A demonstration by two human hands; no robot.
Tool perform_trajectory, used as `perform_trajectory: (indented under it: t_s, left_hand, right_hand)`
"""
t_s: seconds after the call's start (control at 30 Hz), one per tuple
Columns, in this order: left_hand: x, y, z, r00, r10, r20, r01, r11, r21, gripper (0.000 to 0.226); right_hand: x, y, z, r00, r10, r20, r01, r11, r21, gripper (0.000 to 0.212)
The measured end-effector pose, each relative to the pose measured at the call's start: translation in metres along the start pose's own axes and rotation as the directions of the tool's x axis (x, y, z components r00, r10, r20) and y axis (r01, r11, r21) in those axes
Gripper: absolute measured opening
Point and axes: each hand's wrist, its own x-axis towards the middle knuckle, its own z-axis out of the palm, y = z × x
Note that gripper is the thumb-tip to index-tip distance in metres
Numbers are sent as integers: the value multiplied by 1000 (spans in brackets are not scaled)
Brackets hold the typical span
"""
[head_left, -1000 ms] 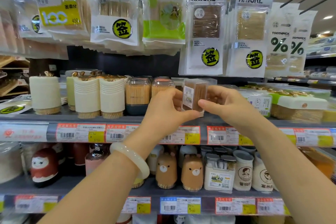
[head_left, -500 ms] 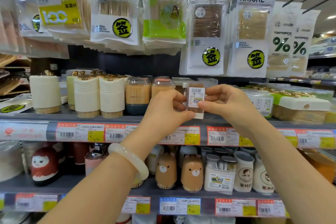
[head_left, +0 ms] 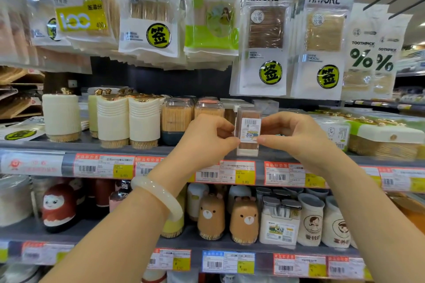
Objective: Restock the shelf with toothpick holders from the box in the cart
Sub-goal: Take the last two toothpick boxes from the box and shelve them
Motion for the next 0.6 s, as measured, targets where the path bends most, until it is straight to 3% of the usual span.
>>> perform_trajectory:
  t_s: [0.23, 0.6]
  left_hand:
    - [-1, 0, 0, 998, 47, 38, -44, 996, -78, 34]
    - [2, -3, 3, 989, 108, 98, -107, 994, -14, 34]
  right_hand:
    - [3, 0, -2, 995, 61, 84, -58, 998, -35, 49]
    - [2, -4, -3, 989, 2, 149, 12, 995, -98, 37]
